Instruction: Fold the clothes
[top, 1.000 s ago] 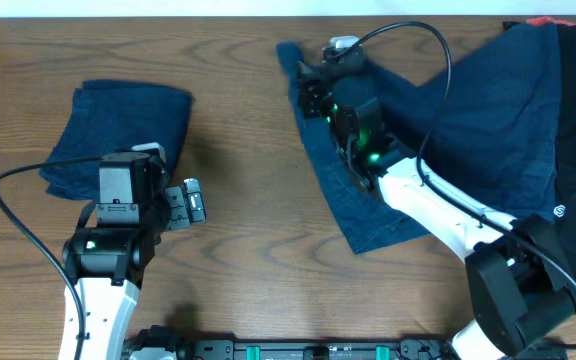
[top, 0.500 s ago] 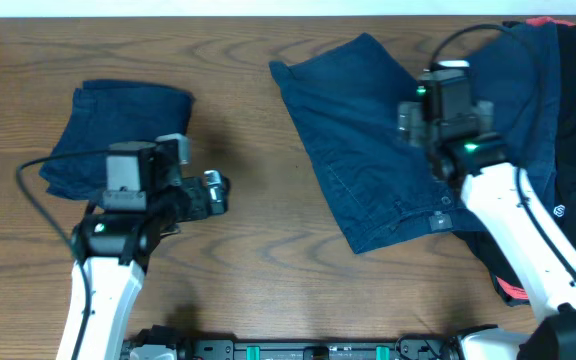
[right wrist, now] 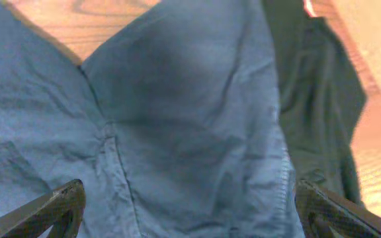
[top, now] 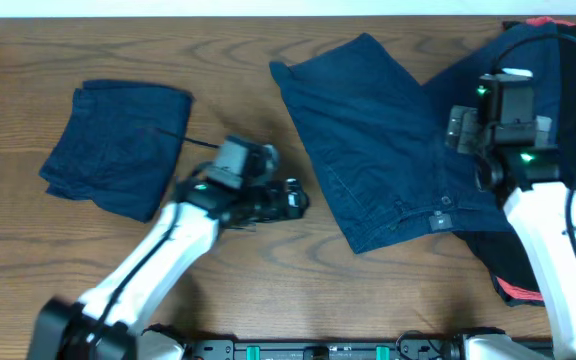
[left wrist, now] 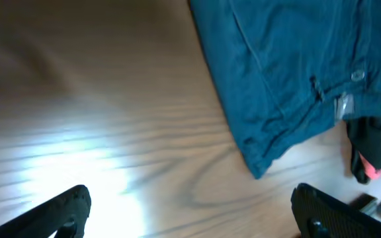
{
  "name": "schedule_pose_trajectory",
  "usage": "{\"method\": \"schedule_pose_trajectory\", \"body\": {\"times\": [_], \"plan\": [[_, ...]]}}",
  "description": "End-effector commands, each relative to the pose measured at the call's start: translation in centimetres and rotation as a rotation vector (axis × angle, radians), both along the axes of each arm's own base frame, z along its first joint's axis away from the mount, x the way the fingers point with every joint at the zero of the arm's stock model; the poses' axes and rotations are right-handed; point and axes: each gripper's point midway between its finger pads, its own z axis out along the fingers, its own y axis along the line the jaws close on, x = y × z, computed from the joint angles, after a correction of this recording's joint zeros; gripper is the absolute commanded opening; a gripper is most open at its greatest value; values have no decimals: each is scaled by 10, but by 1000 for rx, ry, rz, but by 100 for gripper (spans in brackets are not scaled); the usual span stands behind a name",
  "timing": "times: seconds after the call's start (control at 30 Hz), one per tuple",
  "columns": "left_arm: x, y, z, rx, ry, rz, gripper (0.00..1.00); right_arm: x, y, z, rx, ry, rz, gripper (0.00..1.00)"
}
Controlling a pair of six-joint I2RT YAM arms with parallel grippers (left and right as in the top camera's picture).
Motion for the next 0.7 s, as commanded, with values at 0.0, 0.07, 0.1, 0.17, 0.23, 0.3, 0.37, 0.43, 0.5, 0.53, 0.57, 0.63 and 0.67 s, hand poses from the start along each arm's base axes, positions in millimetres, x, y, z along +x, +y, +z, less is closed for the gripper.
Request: {"method": "schedule_pose_trajectory", "body": {"times": [0.0, 0.07, 0.1, 0.17, 0.23, 0.3, 0.37, 0.43, 0.5, 0.53, 0.57, 0.63, 0.67], "plan": [[-5, -26, -12, -30, 103, 69, 98, -7, -12, 18, -12, -38, -29, 99], [-7, -41, -23, -37, 130, 70, 98, -11, -16, 22, -12, -44, -39, 99], [-9, -48, -28, -40, 139, 66, 98, -13, -18, 23, -12, -45, -45, 99], [-14, -61, -37, -43, 155, 53, 98, -15, -21, 24, -12, -43, -54, 99], [-20, -73, -45, -46, 176, 49, 98, -17, -23, 24, -12, -42, -60, 99], [-26, -86, -52, -54, 190, 43, 98, -18, -25, 24, -12, -40, -65, 99], [-30, -98, -61, -59, 201, 49, 98, -18, -25, 24, -10, -38, -64, 99], [-32, -105, -73, -40, 201, 75, 98, -18, -25, 24, -10, -39, -64, 99], [-36, -111, -87, -23, 229, 121, 98, -18, -25, 24, -10, -39, -64, 98], [-38, -115, -91, -28, 244, 134, 96, -18, -25, 24, -10, -39, -64, 98], [-39, -119, -96, -34, 258, 148, 95, -18, -25, 23, -10, -37, -64, 98], [-40, -126, -103, -47, 274, 168, 88, -19, -25, 23, -10, -35, -64, 98], [-40, -129, -105, -54, 275, 167, 81, -19, -25, 23, -11, -33, -64, 98]]}}
